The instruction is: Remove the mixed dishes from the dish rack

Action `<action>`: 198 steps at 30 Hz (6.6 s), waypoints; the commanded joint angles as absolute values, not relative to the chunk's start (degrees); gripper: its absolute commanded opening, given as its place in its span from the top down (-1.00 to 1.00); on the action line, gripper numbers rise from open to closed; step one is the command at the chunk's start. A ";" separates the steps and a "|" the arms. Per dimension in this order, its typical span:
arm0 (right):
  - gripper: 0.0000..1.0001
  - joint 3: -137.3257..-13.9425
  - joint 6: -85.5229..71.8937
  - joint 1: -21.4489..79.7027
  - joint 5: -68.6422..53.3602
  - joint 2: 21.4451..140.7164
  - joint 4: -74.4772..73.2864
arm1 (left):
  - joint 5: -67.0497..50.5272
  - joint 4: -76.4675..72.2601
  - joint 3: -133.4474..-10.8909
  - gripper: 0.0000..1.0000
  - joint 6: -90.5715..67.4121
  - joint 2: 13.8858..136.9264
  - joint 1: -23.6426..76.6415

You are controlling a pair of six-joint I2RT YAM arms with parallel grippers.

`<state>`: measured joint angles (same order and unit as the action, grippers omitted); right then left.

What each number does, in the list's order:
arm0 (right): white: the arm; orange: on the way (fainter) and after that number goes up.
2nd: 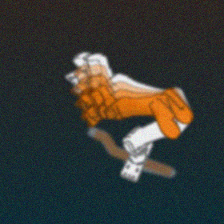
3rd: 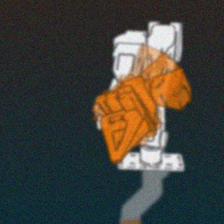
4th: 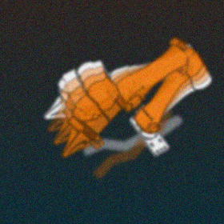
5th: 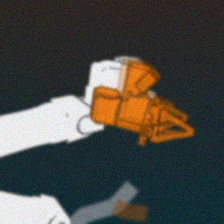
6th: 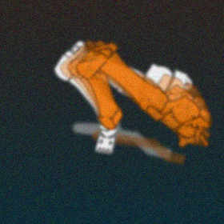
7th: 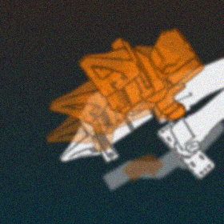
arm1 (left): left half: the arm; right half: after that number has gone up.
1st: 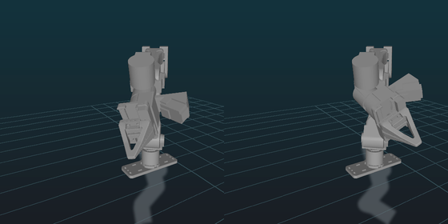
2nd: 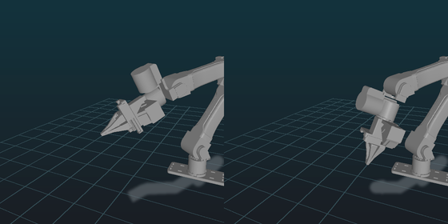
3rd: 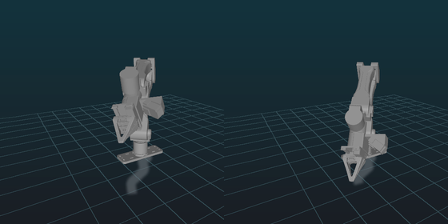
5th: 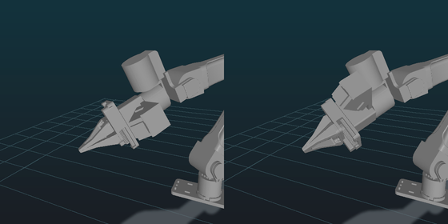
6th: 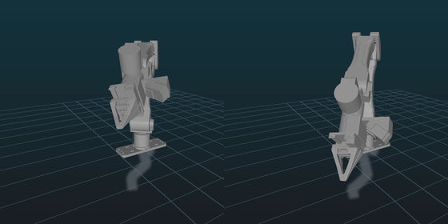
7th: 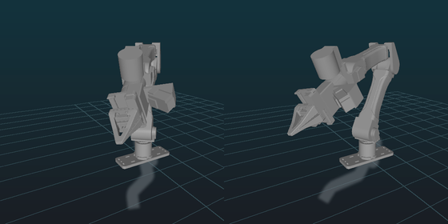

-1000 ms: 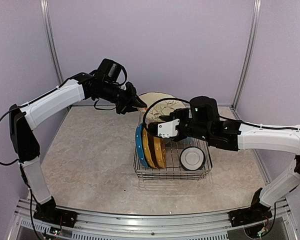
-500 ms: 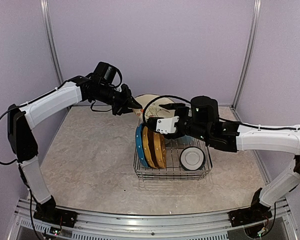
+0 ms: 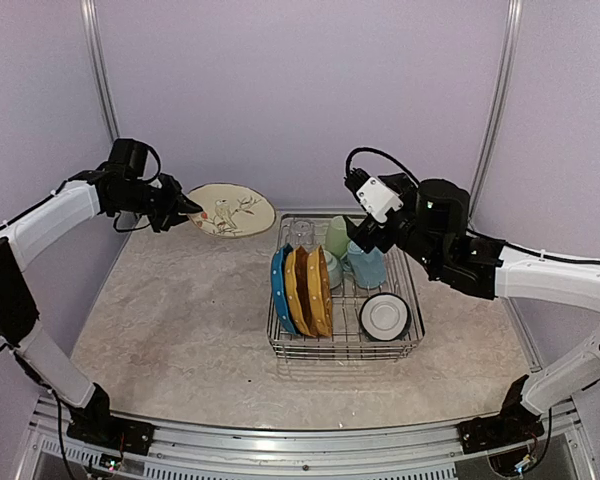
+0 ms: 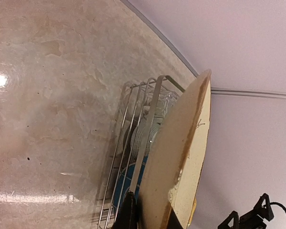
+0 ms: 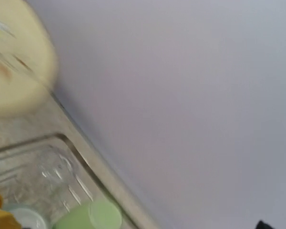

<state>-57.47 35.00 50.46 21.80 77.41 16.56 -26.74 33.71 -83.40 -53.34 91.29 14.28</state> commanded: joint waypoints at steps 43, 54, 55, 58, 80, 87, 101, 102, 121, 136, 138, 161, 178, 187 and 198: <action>-0.99 -55.68 -18.53 26.09 8.67 68.96 -21.84 | -22.32 -6.78 -76.05 1.00 -57.35 117.75 -14.77; -1.00 -55.99 -17.00 26.10 3.26 69.88 -19.83 | -23.47 3.25 -78.94 0.52 -54.58 119.99 -15.36; -1.00 -56.18 -17.04 26.10 3.10 70.14 -20.05 | -23.46 3.97 -79.07 0.45 -54.26 119.91 -15.38; -1.00 -56.55 -17.13 26.10 1.77 70.61 -20.32 | -22.76 6.25 -78.91 0.20 -53.34 118.94 -15.40; -0.91 -57.11 -22.31 30.97 -9.09 73.91 -13.85 | -22.60 12.83 -60.68 -0.67 -50.99 94.74 -12.83; -0.87 -62.11 -25.39 39.84 -11.08 80.62 -9.62 | -17.78 20.80 -58.89 -0.73 -44.92 82.60 -3.57; -0.26 -68.77 -30.13 47.40 -12.97 93.28 -6.20 | -13.54 28.99 -66.52 -0.82 -40.14 71.13 13.22; -0.23 -69.08 -30.22 47.84 -13.16 93.71 -5.97 | -13.21 29.20 -67.00 -0.82 -39.94 71.32 14.11; 0.31 -73.35 -37.70 51.31 -1.17 96.87 -13.61 | -8.61 31.94 -70.93 -0.83 -38.68 72.85 20.57; 1.00 -79.10 -41.35 53.57 -0.81 96.54 -16.67 | -7.61 32.87 -71.72 -0.83 -38.13 73.43 21.37; 1.00 -78.59 -41.71 53.53 -1.35 95.46 -14.97 | -7.76 32.78 -71.76 -0.84 -38.19 73.46 21.46; 1.00 -81.58 -22.78 53.60 -9.04 88.33 -10.81 | -10.34 32.43 -72.39 -0.83 -39.11 73.26 22.06; 1.00 -86.45 -16.52 53.70 -14.84 86.29 -14.53 | -17.05 29.92 -73.48 -0.84 -41.50 74.33 22.09; 1.00 -79.81 -37.42 47.90 -17.10 84.41 -3.71 | -19.05 28.96 -72.92 -0.84 -42.77 74.53 22.36; 1.00 -74.59 -41.18 42.54 -26.83 81.63 5.66 | -23.54 27.23 -75.41 -0.84 -44.10 78.37 24.59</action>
<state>-72.31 -41.89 42.41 -23.29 87.07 -8.29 -20.43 29.06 -72.23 -43.35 75.96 23.29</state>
